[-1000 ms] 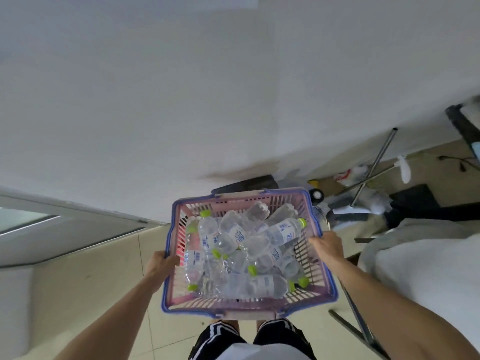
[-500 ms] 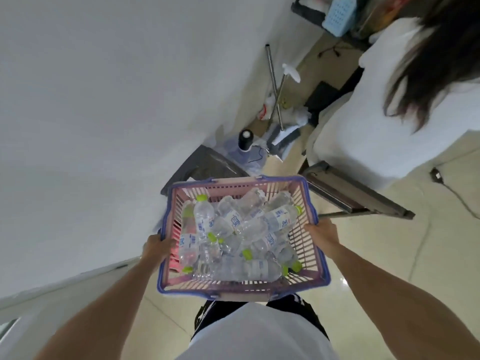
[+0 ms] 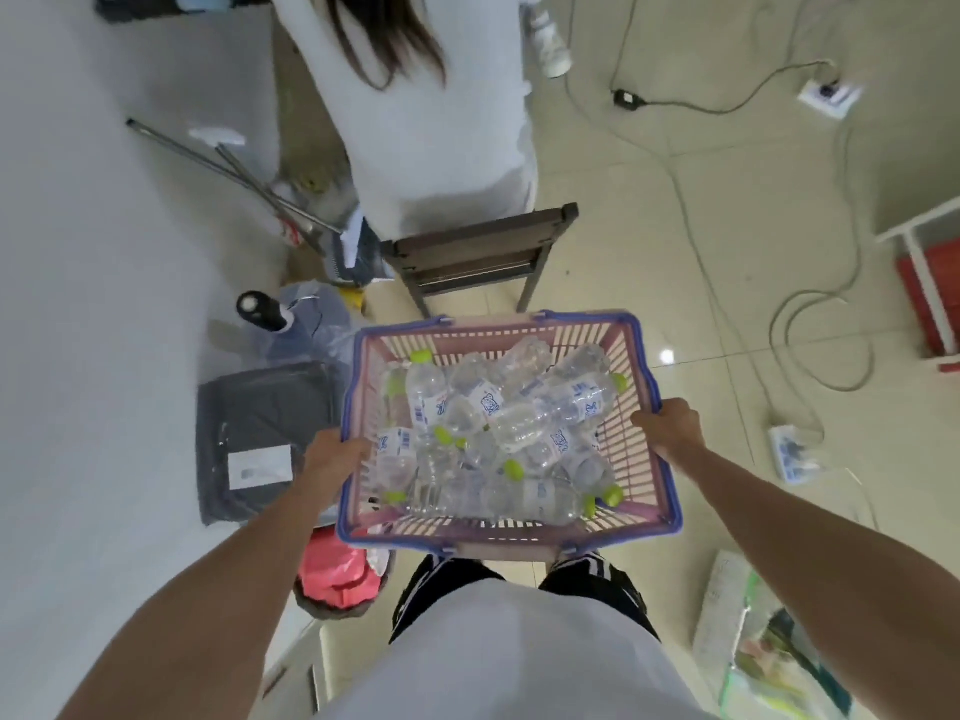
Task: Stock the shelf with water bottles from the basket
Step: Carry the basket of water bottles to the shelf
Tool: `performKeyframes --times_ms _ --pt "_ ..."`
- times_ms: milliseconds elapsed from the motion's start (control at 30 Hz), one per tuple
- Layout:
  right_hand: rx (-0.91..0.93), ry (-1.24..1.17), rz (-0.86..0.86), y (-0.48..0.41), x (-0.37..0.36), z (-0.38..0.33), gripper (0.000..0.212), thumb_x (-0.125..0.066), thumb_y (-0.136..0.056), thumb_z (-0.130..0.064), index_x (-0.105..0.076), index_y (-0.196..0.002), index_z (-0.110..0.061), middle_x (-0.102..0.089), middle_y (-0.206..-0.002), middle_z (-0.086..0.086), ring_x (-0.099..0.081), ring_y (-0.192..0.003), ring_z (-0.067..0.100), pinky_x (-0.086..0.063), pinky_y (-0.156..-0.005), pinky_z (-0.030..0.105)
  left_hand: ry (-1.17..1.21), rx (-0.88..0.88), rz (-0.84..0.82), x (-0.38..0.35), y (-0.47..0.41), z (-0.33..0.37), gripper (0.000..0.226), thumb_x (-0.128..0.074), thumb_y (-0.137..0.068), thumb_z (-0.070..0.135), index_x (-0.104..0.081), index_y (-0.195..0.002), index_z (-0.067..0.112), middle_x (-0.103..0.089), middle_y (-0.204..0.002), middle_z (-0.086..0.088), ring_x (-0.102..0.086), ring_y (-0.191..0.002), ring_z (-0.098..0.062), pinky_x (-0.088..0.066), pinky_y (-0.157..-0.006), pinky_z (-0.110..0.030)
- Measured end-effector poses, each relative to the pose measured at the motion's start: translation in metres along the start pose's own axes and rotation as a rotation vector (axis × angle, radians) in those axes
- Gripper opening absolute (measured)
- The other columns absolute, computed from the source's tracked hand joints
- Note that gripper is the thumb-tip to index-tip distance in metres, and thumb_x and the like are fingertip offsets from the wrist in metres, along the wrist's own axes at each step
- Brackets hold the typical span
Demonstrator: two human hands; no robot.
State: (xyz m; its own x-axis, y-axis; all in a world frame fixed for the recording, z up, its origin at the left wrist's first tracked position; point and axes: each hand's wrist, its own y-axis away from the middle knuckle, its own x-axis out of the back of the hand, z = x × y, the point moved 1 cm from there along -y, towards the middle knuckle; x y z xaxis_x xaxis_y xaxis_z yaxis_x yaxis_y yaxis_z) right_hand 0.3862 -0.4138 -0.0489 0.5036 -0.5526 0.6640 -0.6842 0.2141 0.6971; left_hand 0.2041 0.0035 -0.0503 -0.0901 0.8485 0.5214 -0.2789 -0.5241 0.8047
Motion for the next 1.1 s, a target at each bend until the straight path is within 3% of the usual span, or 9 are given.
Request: performKeyframes --times_ms 100,167,233,367,600,667,800,933,1100 --pt "-0.091 -0.088 0.039 -0.012 0.042 0.044 0.018 -0.068 -0.084 -0.016 -0.062 -0.085 0.001 -0.061 -0.075 0.012 -0.059 -0.065 0.027 -0.046 -0.054 0.03 -0.131 -0.072 -0.04 -0.041 0.006 0.063 0.021 -0.071 -0.081 0.012 -0.056 -0.067 0.009 -0.058 -0.066 -0.011 -0.056 -0.059 -0.025 -0.044 -0.056 -0.03" --pt "-0.139 -0.144 0.078 -0.022 0.069 0.074 0.018 -0.068 -0.085 -0.013 -0.061 -0.081 0.004 -0.056 -0.07 0.012 -0.054 -0.064 0.028 -0.039 -0.053 0.03 -0.201 -0.124 -0.058 -0.075 0.012 0.106 0.025 -0.07 -0.081 0.01 -0.051 -0.064 0.011 -0.049 -0.061 -0.008 -0.047 -0.052 -0.021 -0.036 -0.053 -0.028" --pt "-0.19 -0.189 0.119 -0.031 0.096 0.103 0.019 -0.068 -0.086 -0.011 -0.062 -0.078 0.005 -0.054 -0.068 0.015 -0.051 -0.062 0.028 -0.035 -0.052 0.031 -0.256 -0.155 -0.076 -0.107 0.02 0.147 0.008 -0.071 -0.079 0.012 -0.064 -0.078 0.008 -0.061 -0.071 -0.011 -0.056 -0.059 -0.023 -0.041 -0.052 -0.027" --pt "-0.274 -0.255 0.142 -0.051 0.151 0.152 0.02 -0.068 -0.088 -0.011 -0.06 -0.079 0.004 -0.054 -0.066 0.012 -0.047 -0.054 0.018 -0.033 -0.046 0.026 -0.353 -0.237 -0.11 -0.174 0.031 0.224 0.032 -0.073 -0.079 0.016 -0.074 -0.109 0.003 -0.075 -0.1 -0.018 -0.07 -0.084 -0.031 -0.055 -0.068 -0.031" --pt "-0.399 -0.367 0.26 -0.094 0.242 0.199 0.022 -0.071 -0.084 -0.014 -0.062 -0.08 0.006 -0.058 -0.074 0.019 -0.051 -0.059 0.027 -0.034 -0.049 0.031 -0.444 -0.368 -0.172 -0.277 0.054 0.347 0.036 -0.073 -0.084 0.018 -0.072 -0.117 0.003 -0.074 -0.108 -0.018 -0.066 -0.08 -0.028 -0.051 -0.071 -0.03" --pt "-0.426 -0.391 0.287 -0.108 0.265 0.205 0.022 -0.071 -0.082 -0.015 -0.063 -0.084 0.006 -0.058 -0.075 0.018 -0.052 -0.06 0.027 -0.034 -0.048 0.028 -0.472 -0.394 -0.193 -0.299 0.057 0.378 0.035 -0.073 -0.084 0.018 -0.071 -0.116 0.004 -0.074 -0.107 -0.016 -0.065 -0.077 -0.026 -0.053 -0.07 -0.03" --pt "-0.457 -0.418 0.313 -0.139 0.309 0.198 0.021 -0.071 -0.083 -0.016 -0.062 -0.08 0.003 -0.054 -0.069 0.014 -0.049 -0.058 0.025 -0.034 -0.049 0.029 -0.497 -0.421 -0.243 -0.328 0.061 0.446 0.026 -0.073 -0.082 0.009 -0.072 -0.107 0.002 -0.069 -0.086 -0.009 -0.061 -0.063 -0.016 -0.045 -0.052 -0.024" --pt "-0.494 -0.45 0.283 -0.182 0.347 0.175 0.02 -0.072 -0.082 -0.016 -0.064 -0.08 0.002 -0.055 -0.071 0.013 -0.05 -0.058 0.024 -0.035 -0.05 0.029 -0.517 -0.432 -0.257 -0.348 0.044 0.525 0.023 -0.073 -0.078 0.011 -0.074 -0.098 -0.001 -0.072 -0.083 -0.013 -0.069 -0.071 -0.028 -0.053 -0.058 -0.031" --pt "-0.519 -0.476 0.251 -0.238 0.389 0.136 0.017 -0.067 -0.085 -0.015 -0.061 -0.075 -0.003 -0.055 -0.066 0.01 -0.052 -0.056 0.022 -0.03 -0.046 0.024 -0.585 -0.465 -0.29 -0.368 0.021 0.627 0.011 -0.072 -0.083 0.013 -0.07 -0.092 0.006 -0.07 -0.082 -0.01 -0.064 -0.066 -0.02 -0.044 -0.052 -0.026"
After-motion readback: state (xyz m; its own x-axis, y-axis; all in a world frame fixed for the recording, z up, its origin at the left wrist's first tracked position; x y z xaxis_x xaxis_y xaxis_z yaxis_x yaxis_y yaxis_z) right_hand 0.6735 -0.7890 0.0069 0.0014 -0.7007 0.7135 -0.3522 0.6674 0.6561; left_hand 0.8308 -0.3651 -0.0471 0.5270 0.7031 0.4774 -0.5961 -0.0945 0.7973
